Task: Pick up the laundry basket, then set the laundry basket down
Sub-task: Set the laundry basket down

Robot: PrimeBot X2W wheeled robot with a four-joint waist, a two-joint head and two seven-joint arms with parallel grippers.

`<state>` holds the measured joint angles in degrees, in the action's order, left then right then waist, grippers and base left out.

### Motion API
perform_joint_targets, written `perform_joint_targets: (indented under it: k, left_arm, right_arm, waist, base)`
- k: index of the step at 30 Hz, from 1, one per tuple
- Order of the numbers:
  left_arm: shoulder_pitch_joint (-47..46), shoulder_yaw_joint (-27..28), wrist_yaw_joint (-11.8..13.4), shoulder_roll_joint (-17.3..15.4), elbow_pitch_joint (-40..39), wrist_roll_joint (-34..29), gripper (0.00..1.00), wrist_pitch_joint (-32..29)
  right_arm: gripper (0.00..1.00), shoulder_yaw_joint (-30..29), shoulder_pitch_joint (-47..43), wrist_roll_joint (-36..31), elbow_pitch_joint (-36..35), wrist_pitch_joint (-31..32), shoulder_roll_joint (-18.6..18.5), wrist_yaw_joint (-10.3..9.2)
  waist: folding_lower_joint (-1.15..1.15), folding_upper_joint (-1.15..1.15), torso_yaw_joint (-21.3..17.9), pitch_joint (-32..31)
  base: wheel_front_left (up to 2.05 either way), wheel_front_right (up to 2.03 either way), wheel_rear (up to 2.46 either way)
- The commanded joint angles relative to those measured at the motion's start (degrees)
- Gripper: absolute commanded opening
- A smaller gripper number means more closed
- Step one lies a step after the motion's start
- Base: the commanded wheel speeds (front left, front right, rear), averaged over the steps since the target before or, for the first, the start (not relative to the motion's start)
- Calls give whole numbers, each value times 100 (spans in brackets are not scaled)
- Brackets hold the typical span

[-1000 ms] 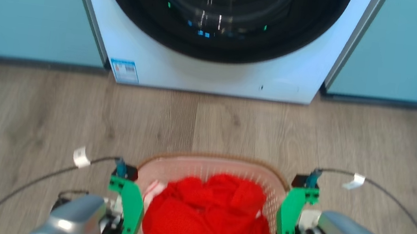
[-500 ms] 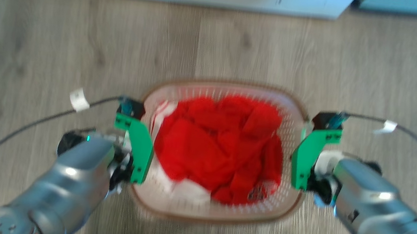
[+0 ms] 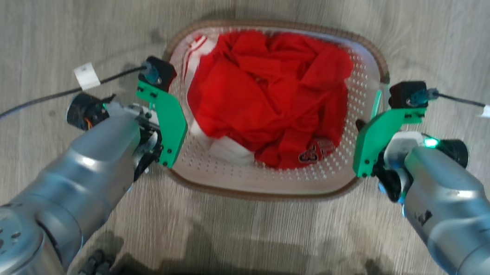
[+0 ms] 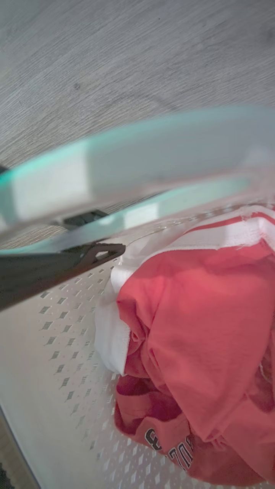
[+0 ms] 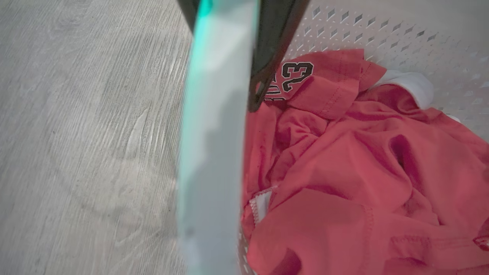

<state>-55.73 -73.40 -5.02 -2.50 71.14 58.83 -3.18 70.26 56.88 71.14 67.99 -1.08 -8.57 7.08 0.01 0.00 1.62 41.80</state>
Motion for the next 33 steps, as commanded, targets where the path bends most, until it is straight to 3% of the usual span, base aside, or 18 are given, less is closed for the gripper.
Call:
perform_joint_targets:
  k: [1, 11, 33]
  left_arm:
    - [-59, 17, -36, -40, -71, -61, 0, 61]
    - [-253, 15, 32, -39, -139, -28, 0, 114]
    - [-323, 20, 204, -38, -325, 233, 0, 68]
  right_arm:
    - [0, 22, -93, -62, -6, -70, 80, 41]
    - [0, 27, 22, 1, 64, -228, 196, 41]
    - [0, 150, 126, -121, 112, -401, 24, 41]
  waist:
    - [-1, 0, -21, 226]
    - [-1, 0, -26, 667]
    - [-1, 0, 150, 976]
  base:
    - [0, 0, 0]
    - [0, 0, 0]
    - [0, 0, 0]
